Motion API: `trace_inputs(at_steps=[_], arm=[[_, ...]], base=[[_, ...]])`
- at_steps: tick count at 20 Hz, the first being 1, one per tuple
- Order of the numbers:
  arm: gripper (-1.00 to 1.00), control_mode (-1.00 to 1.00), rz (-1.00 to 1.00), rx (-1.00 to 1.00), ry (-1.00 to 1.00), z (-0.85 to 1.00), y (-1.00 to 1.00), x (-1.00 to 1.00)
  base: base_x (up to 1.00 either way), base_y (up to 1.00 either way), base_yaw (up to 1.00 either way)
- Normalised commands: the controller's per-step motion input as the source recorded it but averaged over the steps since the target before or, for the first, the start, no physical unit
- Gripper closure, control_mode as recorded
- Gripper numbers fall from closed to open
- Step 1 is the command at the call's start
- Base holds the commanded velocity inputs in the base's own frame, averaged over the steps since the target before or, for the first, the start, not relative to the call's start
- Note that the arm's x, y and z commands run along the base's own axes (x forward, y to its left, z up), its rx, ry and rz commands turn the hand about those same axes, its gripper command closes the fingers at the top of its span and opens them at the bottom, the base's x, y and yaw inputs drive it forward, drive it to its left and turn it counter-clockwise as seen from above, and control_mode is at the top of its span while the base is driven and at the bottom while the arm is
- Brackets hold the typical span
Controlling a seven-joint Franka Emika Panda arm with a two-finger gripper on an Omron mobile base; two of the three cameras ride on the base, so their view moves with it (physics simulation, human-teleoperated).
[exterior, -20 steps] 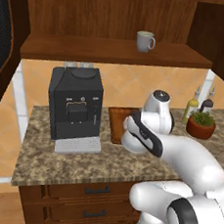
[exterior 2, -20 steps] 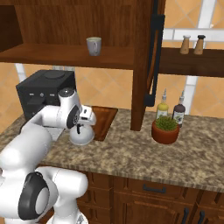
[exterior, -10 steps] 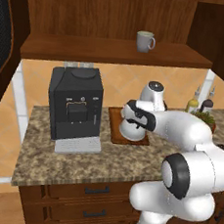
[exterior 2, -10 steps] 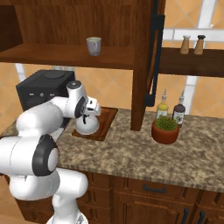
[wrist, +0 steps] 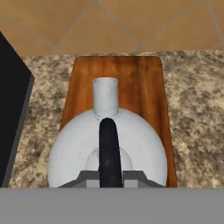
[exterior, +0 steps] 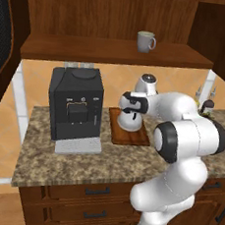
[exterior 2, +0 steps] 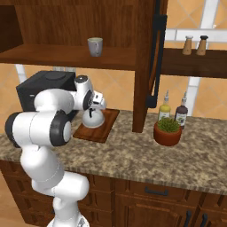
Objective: Pick the kettle from the counter and place it on the tray. Then pick the mug from the cabinet and place it on the tray. Then close the cabinet doors.
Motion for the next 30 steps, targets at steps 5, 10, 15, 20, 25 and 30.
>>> trace_inputs(at_steps=[5, 10, 15, 20, 25, 30], arm=[[1.00, -1.00, -0.02, 0.00, 0.00, 0.00, -0.01, 0.54], [1.00, -1.00, 0.00, 0.00, 0.00, 0.00, 0.00, 0.03], [1.00, -1.00, 0.00, 0.00, 0.00, 0.00, 0.00, 0.00], [1.00, -1.00, 0.00, 0.00, 0.00, -0.23, 0.00, 0.00], [-1.00, -1.00, 0.00, 0.00, 0.00, -0.28, 0.00, 0.00], [-1.00, -1.00, 0.00, 0.00, 0.00, -0.21, 0.00, 0.00]], base=[[0.00, 0.00, 0.00], [0.00, 0.00, 0.00], [0.00, 0.00, 0.00], [0.00, 0.00, 0.00], [0.00, 0.00, 0.00], [0.00, 0.00, 0.00]])
